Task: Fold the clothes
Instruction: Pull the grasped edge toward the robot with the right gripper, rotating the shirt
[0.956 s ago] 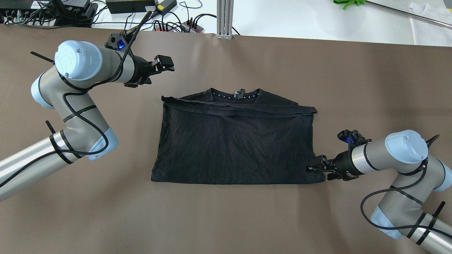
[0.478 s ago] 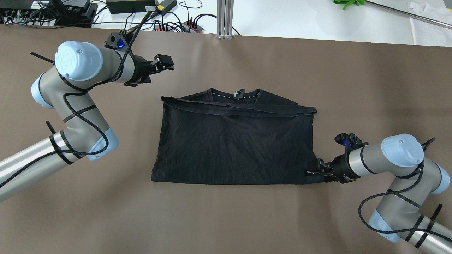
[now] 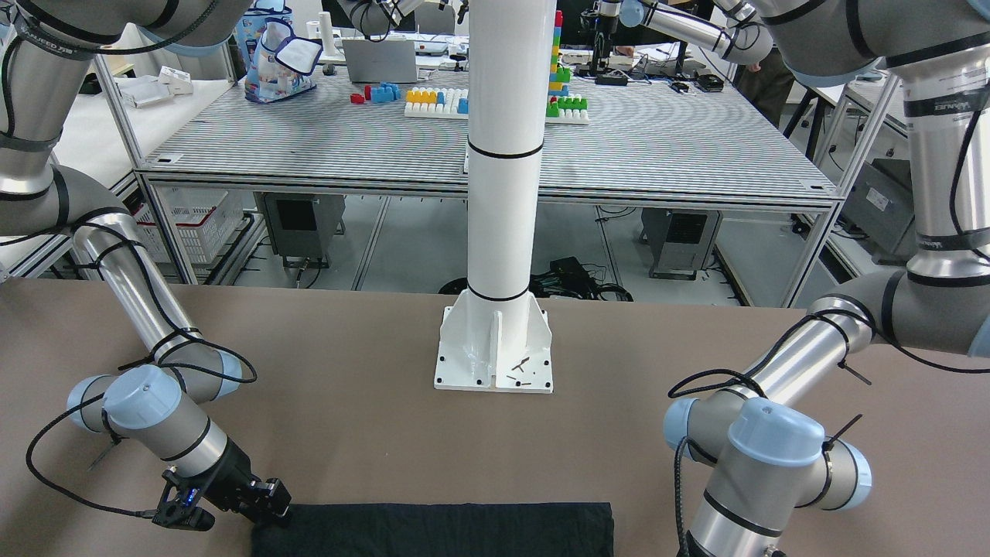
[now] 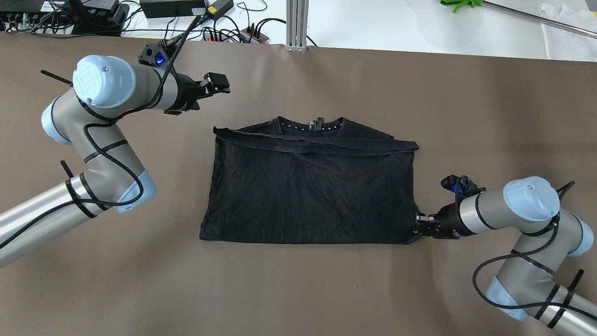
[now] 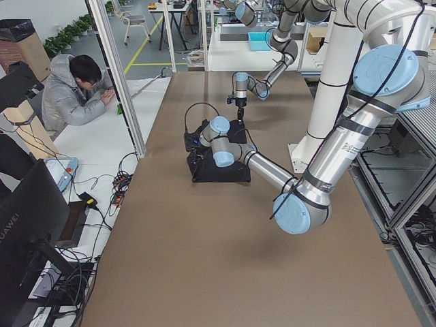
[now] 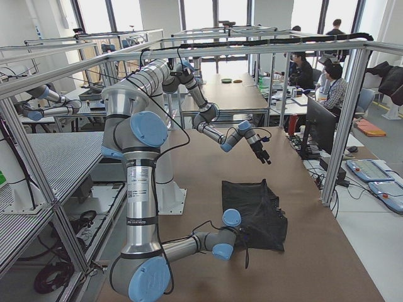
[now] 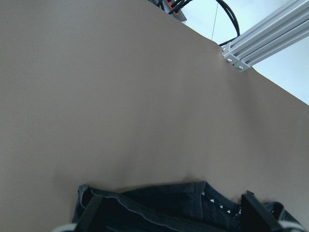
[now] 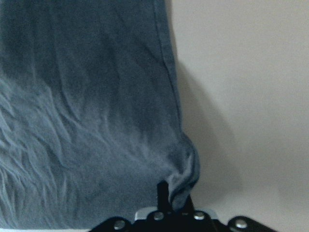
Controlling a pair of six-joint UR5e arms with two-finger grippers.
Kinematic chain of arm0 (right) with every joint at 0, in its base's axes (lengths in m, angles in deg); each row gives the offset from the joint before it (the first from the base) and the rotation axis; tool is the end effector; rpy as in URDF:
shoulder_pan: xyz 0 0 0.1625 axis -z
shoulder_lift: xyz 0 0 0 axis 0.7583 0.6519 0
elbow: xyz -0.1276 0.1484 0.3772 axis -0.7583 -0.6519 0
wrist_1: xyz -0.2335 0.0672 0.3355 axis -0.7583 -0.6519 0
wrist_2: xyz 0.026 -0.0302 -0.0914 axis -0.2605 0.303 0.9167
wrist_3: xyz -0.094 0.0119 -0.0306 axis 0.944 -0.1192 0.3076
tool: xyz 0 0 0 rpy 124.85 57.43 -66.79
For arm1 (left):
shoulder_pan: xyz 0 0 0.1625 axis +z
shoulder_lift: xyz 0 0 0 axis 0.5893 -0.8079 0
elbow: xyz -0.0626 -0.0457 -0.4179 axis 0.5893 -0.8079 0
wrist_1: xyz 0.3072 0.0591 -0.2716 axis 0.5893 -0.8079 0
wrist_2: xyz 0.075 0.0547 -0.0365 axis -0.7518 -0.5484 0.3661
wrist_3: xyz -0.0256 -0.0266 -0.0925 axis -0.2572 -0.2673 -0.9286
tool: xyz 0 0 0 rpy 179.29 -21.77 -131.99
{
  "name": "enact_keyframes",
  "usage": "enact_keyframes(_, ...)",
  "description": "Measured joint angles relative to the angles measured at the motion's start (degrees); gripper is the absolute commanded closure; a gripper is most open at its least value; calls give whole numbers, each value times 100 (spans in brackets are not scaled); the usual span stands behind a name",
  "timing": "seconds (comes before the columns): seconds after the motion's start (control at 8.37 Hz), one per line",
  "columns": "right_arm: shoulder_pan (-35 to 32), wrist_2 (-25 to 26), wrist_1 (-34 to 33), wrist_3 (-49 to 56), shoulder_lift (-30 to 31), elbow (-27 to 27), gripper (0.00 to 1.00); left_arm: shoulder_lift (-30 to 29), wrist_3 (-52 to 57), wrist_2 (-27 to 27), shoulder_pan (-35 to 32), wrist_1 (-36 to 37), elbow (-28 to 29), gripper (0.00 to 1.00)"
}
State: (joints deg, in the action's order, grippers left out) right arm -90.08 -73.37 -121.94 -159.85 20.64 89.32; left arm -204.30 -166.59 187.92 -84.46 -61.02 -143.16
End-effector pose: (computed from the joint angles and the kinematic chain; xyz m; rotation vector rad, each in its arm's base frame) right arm -0.3717 -0.4233 0.4717 -0.0633 -1.1462 0.1979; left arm 0.3830 -0.6011 0.2475 0.3667 1.1937 -0.5745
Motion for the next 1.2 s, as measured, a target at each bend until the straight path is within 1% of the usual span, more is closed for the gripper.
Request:
enact_keyframes(0.24, -2, -44, -4, 56, -4, 62, 100, 7, 68, -1, -6, -4, 5, 0)
enact_keyframes(0.36, 11, -79, -5, 32, 11, 208, 100, 13, 95, -5, -12, -6, 7, 0)
enact_keyframes(0.48, 47, -171, -5, 4, 101, 481, 100, 17, 108, -8, -22, -8, 7, 0)
enact_keyframes(0.6, 136, -371, -6, -14, 227, 819, 100, 26, 114, -9, -29, -9, 8, 0)
enact_keyframes(0.84, 276, -1069, -8, -88, 469, 1566, 100, 41, 138, -10, -39, -20, -3, 0)
enact_keyframes(0.96, 418, -1270, -6, -208, 531, 1859, 100, 47, 146, -10, -41, -27, -5, 0)
enact_keyframes(1.08, 623, -1359, 3, -319, 556, 2090, 59, 50, 150, -10, -42, -32, -8, 0)
enact_keyframes(1.2, 818, -1388, 40, -380, 551, 2250, 6, 52, 151, -6, -43, -38, -9, 0)
